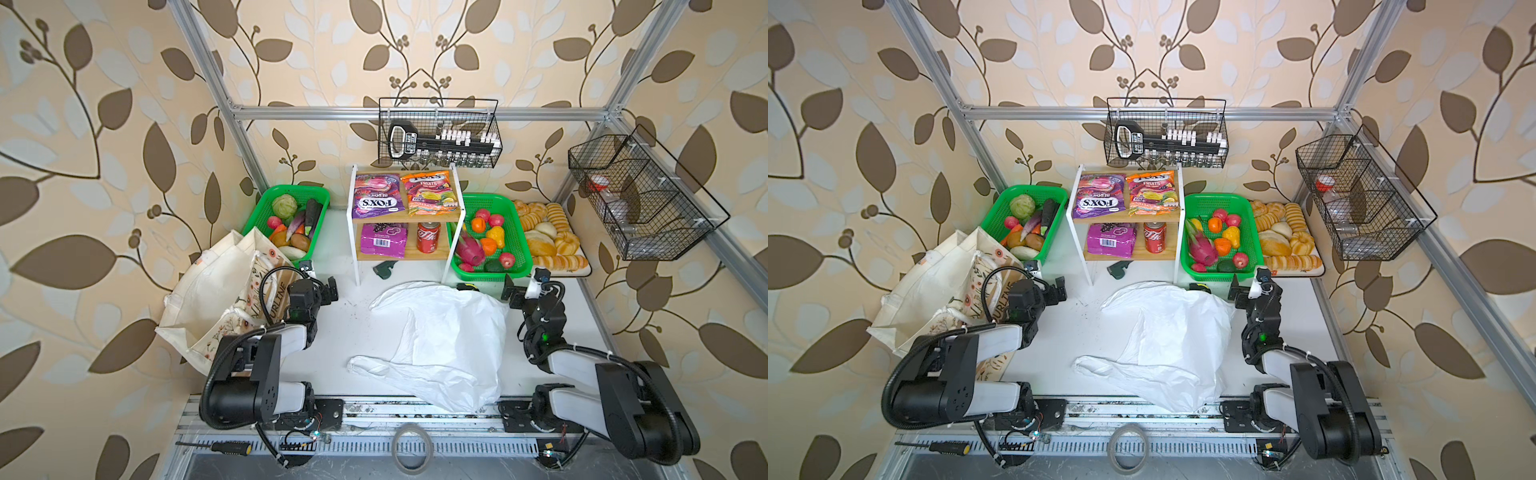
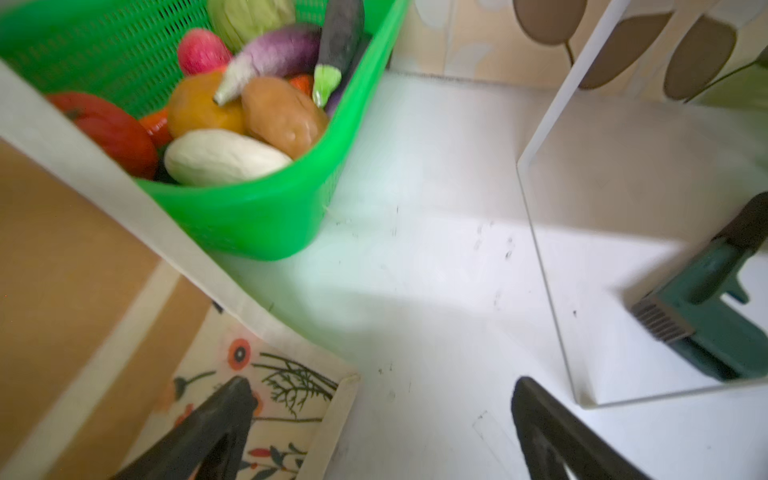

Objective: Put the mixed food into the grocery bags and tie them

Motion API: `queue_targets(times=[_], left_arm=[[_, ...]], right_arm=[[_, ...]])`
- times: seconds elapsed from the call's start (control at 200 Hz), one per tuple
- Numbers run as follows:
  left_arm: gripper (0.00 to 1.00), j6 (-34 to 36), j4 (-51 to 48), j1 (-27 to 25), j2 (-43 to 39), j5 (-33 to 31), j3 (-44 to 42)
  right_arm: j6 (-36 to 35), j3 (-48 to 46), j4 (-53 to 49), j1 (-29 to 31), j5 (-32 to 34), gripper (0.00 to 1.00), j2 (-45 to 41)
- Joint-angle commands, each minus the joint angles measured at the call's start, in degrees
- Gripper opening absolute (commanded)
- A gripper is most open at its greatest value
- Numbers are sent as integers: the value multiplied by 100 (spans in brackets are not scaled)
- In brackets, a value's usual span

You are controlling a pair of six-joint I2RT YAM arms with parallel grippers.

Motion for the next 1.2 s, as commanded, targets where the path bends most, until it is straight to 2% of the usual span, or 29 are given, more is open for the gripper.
queue_targets(times=[0.0, 0.065, 0.115, 0.15, 0.205, 0.265, 0.31, 0.37, 0.415, 0.495, 0.56, 0.645, 0.705, 0.77, 0.825, 0.96, 1.035, 1.1, 1.195], left_arm=[[99, -56, -456, 57, -714, 55, 162], [99, -175, -765, 57, -1156, 255, 243], [99, -272, -1053, 57, -1506, 407, 350], [99, -437, -1336, 57, -1743, 448, 464], [99, -661, -1795, 57, -2052, 470, 688], [99, -777, -2302, 57, -2319, 557, 926], [99, -951, -2629, 57, -2474, 711, 1130], [99, -1294, -3005, 57, -2673, 982, 1366], [99, -1454, -3245, 57, -2788, 1179, 1507], [99, -1756, -3430, 57, -2952, 1504, 1708], [99, -1999, -3687, 57, -3054, 1857, 1923], [99, -2114, -3933, 57, -3168, 2437, 2193], [99, -2598, -3988, 57, -3273, 2411, 2201], [99, -3053, -4183, 57, -3388, 2260, 2232], [99, -2993, -4231, 57, -3452, 2631, 2317], [99, -2904, -4669, 57, -3501, 3262, 2739], [99, -2809, -5178, 57, -3557, 3377, 3023], [99, -2638, -5563, 57, -3698, 3353, 3165], [99, -2414, -5836, 57, -3996, 3118, 3246]], right_arm=[[291, 44, -800, -114, 306, 100, -710], [794, 305, -1927, -127, 576, 100, -1399], [1716, 778, -3087, -129, 795, 100, -1866], [2419, 1168, -3994, -160, 679, 100, -2159], [2808, 1583, -4889, -255, -375, 100, -2501], [2876, 1735, -5037, -288, -1887, 100, -2765], [3114, 1835, -5122, -265, -2732, 100, -2897], [3428, 2026, -5455, -113, -3480, 100, -2967], [3473, 2204, -5845, 179, -3752, 99, -2995], [3319, 2538, -6738, 1085, -3537, 99, -2955], [3277, 2745, -7266, 1999, -3024, 98, -2824], [3515, 2781, -7405, 3248, -2506, 98, -2540], [3840, 2749, -7413, 4088, -1935, 98, -2195], [4208, 2679, -7358, 4688, -1510, 99, -1679], [4535, 2606, -7273, 4878, -1423, 99, -1232], [4810, 2480, -7486, 4640, -1222, 100, -471], [4687, 2383, -7811, 4179, -869, 99, -443], [4480, 2173, -7883, 3590, -760, 99, -621], [4061, 1815, -7913, 2112, -1099, 99, -923]])
